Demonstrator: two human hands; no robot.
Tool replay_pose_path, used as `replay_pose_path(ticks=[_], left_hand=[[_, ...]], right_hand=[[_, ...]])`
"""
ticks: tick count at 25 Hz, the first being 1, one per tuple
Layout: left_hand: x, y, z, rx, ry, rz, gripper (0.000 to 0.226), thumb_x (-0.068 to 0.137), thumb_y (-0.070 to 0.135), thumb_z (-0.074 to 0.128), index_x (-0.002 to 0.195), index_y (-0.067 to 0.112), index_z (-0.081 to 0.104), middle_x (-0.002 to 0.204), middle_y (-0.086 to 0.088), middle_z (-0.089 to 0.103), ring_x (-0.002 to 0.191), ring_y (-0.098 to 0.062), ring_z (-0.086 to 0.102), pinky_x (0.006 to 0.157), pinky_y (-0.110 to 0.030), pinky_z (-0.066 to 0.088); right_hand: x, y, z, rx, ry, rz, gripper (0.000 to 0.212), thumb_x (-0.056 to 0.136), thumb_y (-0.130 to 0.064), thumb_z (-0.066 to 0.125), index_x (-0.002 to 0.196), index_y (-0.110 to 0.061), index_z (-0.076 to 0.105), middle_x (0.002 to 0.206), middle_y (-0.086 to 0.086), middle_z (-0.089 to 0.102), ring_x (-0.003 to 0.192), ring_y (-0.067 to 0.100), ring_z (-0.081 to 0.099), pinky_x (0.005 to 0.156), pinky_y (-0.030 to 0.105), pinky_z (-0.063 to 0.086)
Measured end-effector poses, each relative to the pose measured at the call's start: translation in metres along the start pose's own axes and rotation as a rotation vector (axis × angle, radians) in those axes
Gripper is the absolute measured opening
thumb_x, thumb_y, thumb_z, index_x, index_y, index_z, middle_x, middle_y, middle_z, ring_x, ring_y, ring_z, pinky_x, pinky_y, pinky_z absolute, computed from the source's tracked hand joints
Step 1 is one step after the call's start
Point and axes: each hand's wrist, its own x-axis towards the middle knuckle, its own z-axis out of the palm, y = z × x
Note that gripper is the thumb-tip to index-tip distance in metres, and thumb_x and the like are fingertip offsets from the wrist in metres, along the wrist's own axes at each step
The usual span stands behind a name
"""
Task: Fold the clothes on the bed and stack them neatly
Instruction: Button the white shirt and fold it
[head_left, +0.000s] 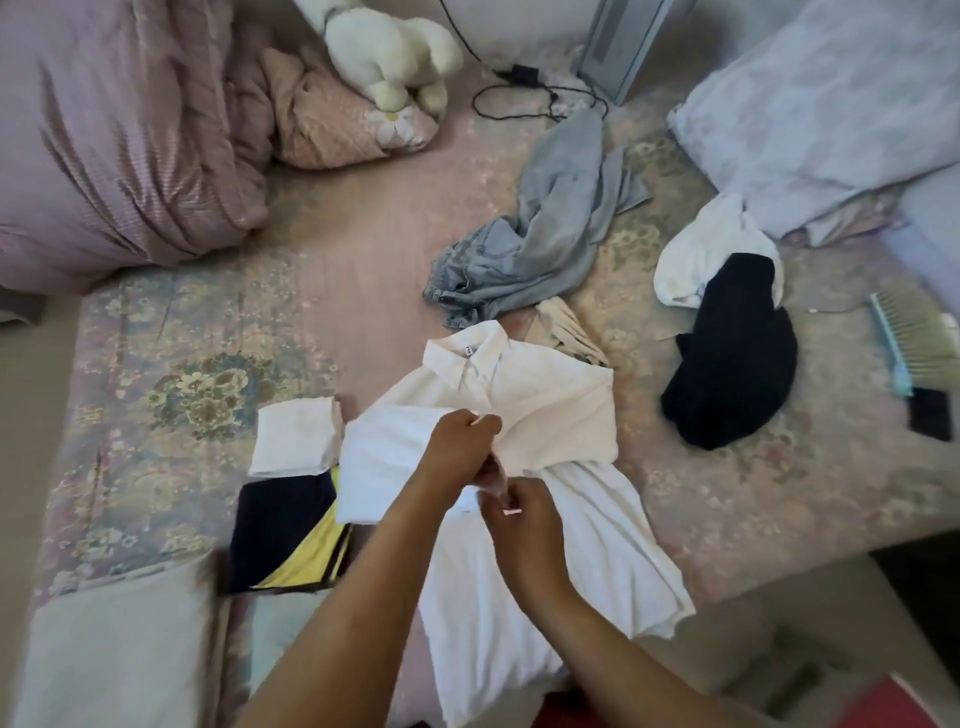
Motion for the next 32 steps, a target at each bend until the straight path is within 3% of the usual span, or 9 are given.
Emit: replay_pose_path(ticks=[7,12,14,16,19,22,25,29,32], left_hand=[[0.07,-0.053,0.203,0.323,-0.072,-0.039,0.022,0.092,0.028,0.047,0.085,0.006,0.048,0.099,-0.018,0.065,0.099,-0.035,0.06,0.075,-0.035,0.037],[0.113,-0.122,0.294,0.504,-0.322,-0.067,0.038,0.1,0.042,0.043,0.107,0.006,0.054,0.115,-0.013,0.065,0.113,-0.034,0.059,0.085,-0.038,0.039],[0.115,-0.159,0.295,0.532,-0.358,-0.039,0.043,0.103,0.046,0.043,0.109,0.005,0.056,0.109,-0.012,0.065,0.11,-0.035,0.061,0.087,-0.04,0.043],[0.117,-0.2,0.273,0.636,-0.242,0.048,0.038,0.106,0.037,0.046,0.12,0.005,0.058,0.116,-0.013,0.064,0.114,-0.037,0.06,0.097,-0.044,0.044],[0.118,-0.243,0.219,0.769,-0.05,0.173,0.041,0.104,0.024,0.054,0.14,0.005,0.053,0.144,-0.015,0.053,0.132,-0.035,0.051,0.112,-0.046,0.038],[0.119,-0.259,0.178,0.866,0.11,0.316,0.052,0.098,0.017,0.063,0.146,0.004,0.048,0.155,-0.019,0.042,0.144,-0.038,0.039,0.117,-0.054,0.031],[0.129,-0.263,0.163,0.94,0.146,0.361,0.061,0.097,0.02,0.064,0.152,0.01,0.04,0.162,-0.016,0.03,0.15,-0.039,0.025,0.117,-0.062,0.022],[0.157,-0.244,0.166,0.991,0.166,0.322,0.056,0.103,0.027,0.055,0.155,0.013,0.036,0.164,-0.014,0.023,0.151,-0.037,0.022,0.121,-0.059,0.02],[0.184,-0.219,0.163,1.005,0.209,0.414,0.057,0.103,0.028,0.057,0.154,0.013,0.037,0.163,-0.015,0.025,0.151,-0.038,0.022,0.121,-0.057,0.023]], right_hand=[[0.086,0.137,-0.143,-0.093,-0.022,0.385,0.032,0.098,-0.007,0.06,0.066,-0.009,0.054,0.07,0.008,0.055,0.073,0.022,0.051,0.073,0.033,0.041],[0.129,0.24,-0.194,0.172,0.008,0.844,0.008,0.099,0.001,0.054,0.092,-0.002,0.052,0.099,0.032,0.059,0.098,0.039,0.064,0.101,0.044,0.052],[0.135,0.271,-0.2,0.176,0.016,0.967,0.01,0.097,0.004,0.055,0.09,-0.003,0.053,0.075,0.019,0.051,0.067,0.025,0.056,0.089,0.041,0.054],[0.139,0.291,-0.201,0.089,-0.01,1.024,0.005,0.096,0.0,0.061,0.095,-0.003,0.058,0.073,0.009,0.049,0.064,0.018,0.047,0.072,0.032,0.047],[0.148,0.306,-0.198,0.058,0.001,0.928,0.016,0.095,-0.015,0.07,0.105,-0.005,0.062,0.09,0.01,0.06,0.08,0.023,0.056,0.07,0.032,0.047],[0.158,0.306,-0.191,0.082,0.082,0.744,0.026,0.098,-0.013,0.065,0.122,-0.004,0.062,0.114,0.015,0.066,0.108,0.035,0.062,0.094,0.046,0.051],[0.165,0.305,-0.187,-0.193,0.169,0.537,0.03,0.101,-0.013,0.057,0.129,-0.003,0.058,0.12,0.019,0.065,0.11,0.036,0.059,0.092,0.044,0.048],[0.172,0.309,-0.189,-0.396,0.162,0.662,0.039,0.102,-0.012,0.054,0.137,0.004,0.047,0.13,0.026,0.059,0.121,0.044,0.053,0.1,0.047,0.043],[0.187,0.288,-0.177,-0.573,0.209,0.429,0.042,0.096,-0.001,0.06,0.136,0.008,0.05,0.136,0.03,0.054,0.129,0.048,0.044,0.107,0.053,0.037]])
